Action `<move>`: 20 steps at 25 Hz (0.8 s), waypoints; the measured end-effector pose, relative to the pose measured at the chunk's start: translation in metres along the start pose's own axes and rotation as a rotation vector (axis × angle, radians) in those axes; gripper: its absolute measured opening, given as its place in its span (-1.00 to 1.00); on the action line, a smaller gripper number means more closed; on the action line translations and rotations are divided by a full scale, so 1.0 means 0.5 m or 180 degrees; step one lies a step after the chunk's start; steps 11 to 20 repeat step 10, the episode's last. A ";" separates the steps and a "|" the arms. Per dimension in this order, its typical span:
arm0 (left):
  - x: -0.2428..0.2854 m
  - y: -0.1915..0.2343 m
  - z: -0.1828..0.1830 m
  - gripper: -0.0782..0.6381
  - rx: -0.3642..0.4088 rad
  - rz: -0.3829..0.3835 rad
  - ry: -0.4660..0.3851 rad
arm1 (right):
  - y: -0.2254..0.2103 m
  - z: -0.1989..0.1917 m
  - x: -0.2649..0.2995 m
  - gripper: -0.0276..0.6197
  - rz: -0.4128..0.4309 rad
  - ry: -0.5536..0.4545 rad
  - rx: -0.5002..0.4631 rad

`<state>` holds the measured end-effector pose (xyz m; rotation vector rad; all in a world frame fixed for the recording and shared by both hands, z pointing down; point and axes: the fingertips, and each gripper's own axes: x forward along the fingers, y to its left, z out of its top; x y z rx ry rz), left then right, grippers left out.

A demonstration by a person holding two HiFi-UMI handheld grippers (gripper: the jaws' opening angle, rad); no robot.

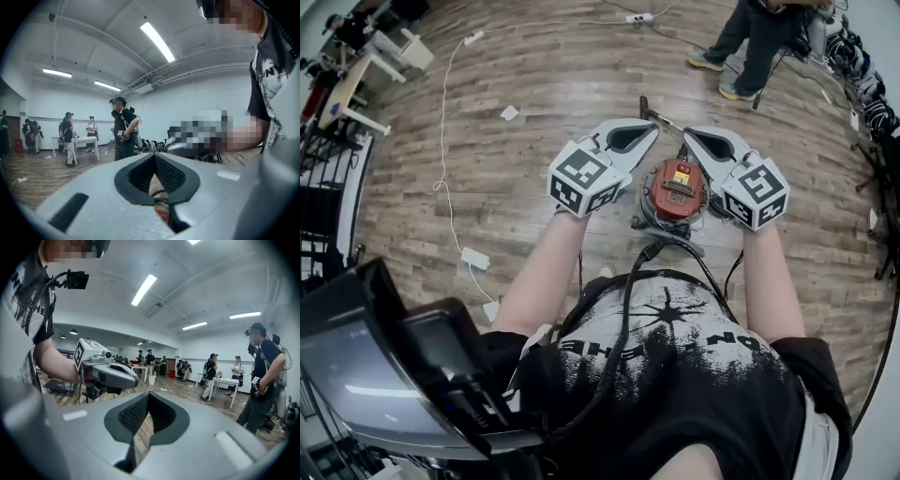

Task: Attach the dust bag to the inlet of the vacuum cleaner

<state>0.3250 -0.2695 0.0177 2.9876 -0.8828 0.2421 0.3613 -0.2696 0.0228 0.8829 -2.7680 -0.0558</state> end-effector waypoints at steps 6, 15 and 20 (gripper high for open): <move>0.003 -0.013 -0.011 -0.78 0.0004 -0.0037 0.0012 | 0.007 -0.010 -0.002 -0.90 0.0000 0.0041 -0.0036; -0.006 -0.021 -0.012 -0.78 -0.0005 -0.0051 -0.0004 | 0.018 -0.009 -0.003 -0.90 0.0005 0.0050 -0.0059; -0.006 -0.021 -0.012 -0.78 -0.0005 -0.0051 -0.0004 | 0.018 -0.009 -0.003 -0.90 0.0005 0.0050 -0.0059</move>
